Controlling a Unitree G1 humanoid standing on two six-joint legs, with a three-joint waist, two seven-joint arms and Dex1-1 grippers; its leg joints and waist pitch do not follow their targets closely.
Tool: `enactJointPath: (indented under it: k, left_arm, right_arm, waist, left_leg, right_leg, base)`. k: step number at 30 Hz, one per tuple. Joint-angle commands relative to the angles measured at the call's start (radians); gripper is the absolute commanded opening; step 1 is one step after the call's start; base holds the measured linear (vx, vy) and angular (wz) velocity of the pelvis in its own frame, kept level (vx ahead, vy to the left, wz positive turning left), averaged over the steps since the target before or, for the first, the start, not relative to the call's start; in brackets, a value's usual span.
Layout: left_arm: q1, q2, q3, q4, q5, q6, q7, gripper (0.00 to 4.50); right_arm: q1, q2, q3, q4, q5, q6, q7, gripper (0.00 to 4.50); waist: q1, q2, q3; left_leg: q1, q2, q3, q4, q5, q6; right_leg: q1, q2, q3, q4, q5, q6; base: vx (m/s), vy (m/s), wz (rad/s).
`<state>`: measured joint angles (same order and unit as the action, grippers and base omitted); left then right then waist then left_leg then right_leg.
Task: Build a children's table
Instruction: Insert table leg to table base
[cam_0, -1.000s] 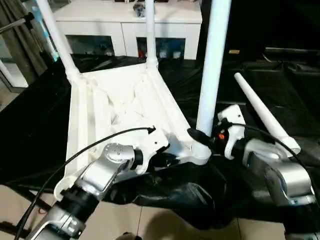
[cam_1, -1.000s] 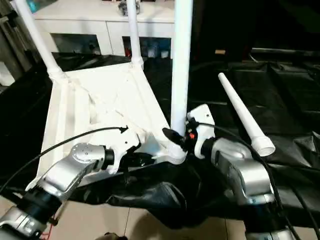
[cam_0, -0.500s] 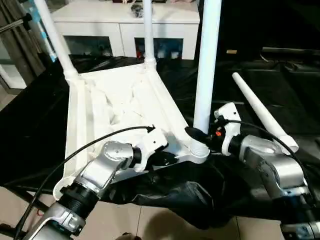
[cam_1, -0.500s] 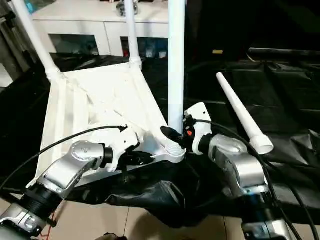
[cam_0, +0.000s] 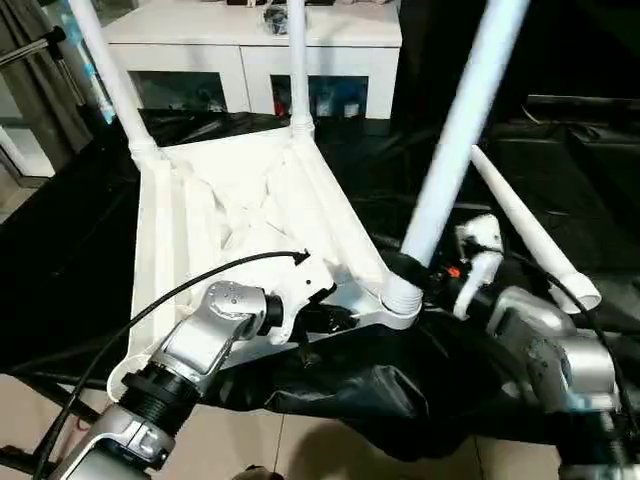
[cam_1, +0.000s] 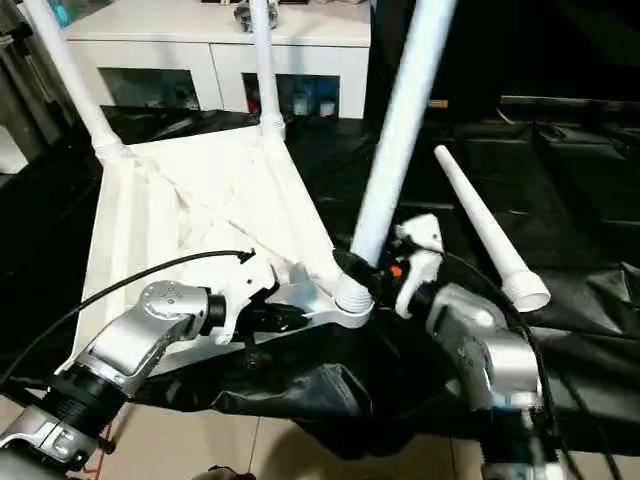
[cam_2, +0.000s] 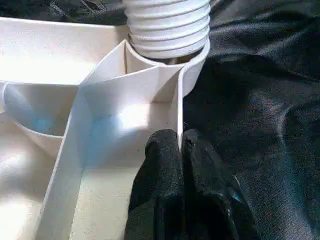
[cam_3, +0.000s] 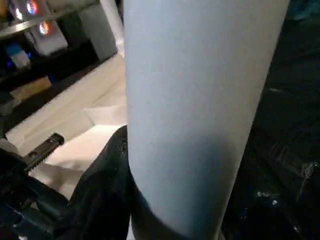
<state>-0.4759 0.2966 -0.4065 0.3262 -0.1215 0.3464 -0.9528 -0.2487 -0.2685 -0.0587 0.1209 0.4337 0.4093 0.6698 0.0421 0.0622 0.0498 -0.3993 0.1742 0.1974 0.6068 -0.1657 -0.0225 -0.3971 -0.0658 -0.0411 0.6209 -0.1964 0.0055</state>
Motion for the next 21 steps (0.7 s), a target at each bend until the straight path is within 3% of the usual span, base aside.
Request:
enactJointPath:
  k: [1, 4, 8, 11, 14, 16, 21]
  left_arm:
    - [-0.024, -0.009, 0.043, 0.001, -0.020, -0.014, 0.008, 0.00]
    - [-0.032, -0.014, 0.049, 0.013, -0.016, -0.022, 0.017, 0.00]
    - [-0.036, -0.016, 0.053, 0.023, -0.011, -0.027, 0.022, 0.00]
    - [-0.037, -0.017, 0.054, 0.025, -0.009, -0.028, 0.022, 0.00]
    - [-0.040, -0.016, 0.055, 0.030, -0.006, -0.031, 0.021, 0.00]
    - [-0.041, -0.016, 0.055, 0.032, -0.005, -0.033, 0.020, 0.00]
    - [-0.045, -0.015, 0.053, 0.038, 0.001, -0.040, 0.018, 0.00]
  right_arm:
    - [0.044, 0.004, -0.009, 0.049, -0.023, -0.013, -0.026, 1.88]
    - [0.096, 0.033, -0.022, 0.066, -0.025, -0.070, -0.036, 1.88]
    - [0.127, 0.053, -0.033, 0.064, -0.020, -0.101, -0.047, 1.88]
    - [0.141, 0.059, -0.034, 0.052, -0.026, -0.122, -0.052, 1.88]
    - [0.161, 0.047, -0.011, 0.027, -0.065, -0.175, -0.060, 1.88]
    - [0.165, 0.035, 0.006, 0.013, -0.085, -0.185, -0.059, 1.88]
    - [0.169, 0.010, 0.060, -0.035, -0.130, -0.196, -0.033, 1.88]
  waist:
    - [-0.001, -0.013, -0.055]
    - [-0.003, -0.008, -0.055]
    - [-0.005, -0.009, -0.054]
    - [-0.009, -0.005, -0.047]
    - [-0.014, -0.008, -0.043]
    - [-0.017, -0.007, -0.044]
    - [-0.021, -0.005, -0.047]
  left_leg:
    - [0.035, 0.049, -0.035, -0.077, -0.349, -0.011]
    - [0.038, 0.050, -0.038, -0.082, -0.368, -0.012]
    - [0.038, 0.050, -0.040, -0.085, -0.382, -0.012]
    - [0.047, 0.047, -0.042, -0.087, -0.447, -0.023]
    - [0.059, 0.043, -0.047, -0.082, -0.496, -0.031]
    - [0.058, 0.045, -0.050, -0.088, -0.505, -0.036]
    - [0.048, 0.049, -0.052, -0.102, -0.504, -0.034]
  right_leg:
    - [0.018, -0.076, 0.039, -0.115, -0.458, -0.144]
    - [0.017, -0.075, 0.035, -0.120, -0.476, -0.134]
    - [0.019, -0.077, 0.035, -0.120, -0.475, -0.136]
    - [0.012, -0.080, 0.031, -0.133, -0.567, -0.112]
    - [0.005, -0.085, 0.026, -0.148, -0.667, -0.080]
    - [0.008, -0.083, 0.024, -0.147, -0.657, -0.071]
    - [0.017, -0.081, 0.024, -0.139, -0.571, -0.091]
  base:
    - [0.000, 0.000, 0.00]
    - [0.000, 0.000, 0.00]
    - [0.000, 0.000, 0.00]
    - [0.000, 0.000, 0.00]
    - [0.000, 0.000, 0.00]
    - [0.000, 0.000, 0.00]
    - [0.000, 0.000, 0.00]
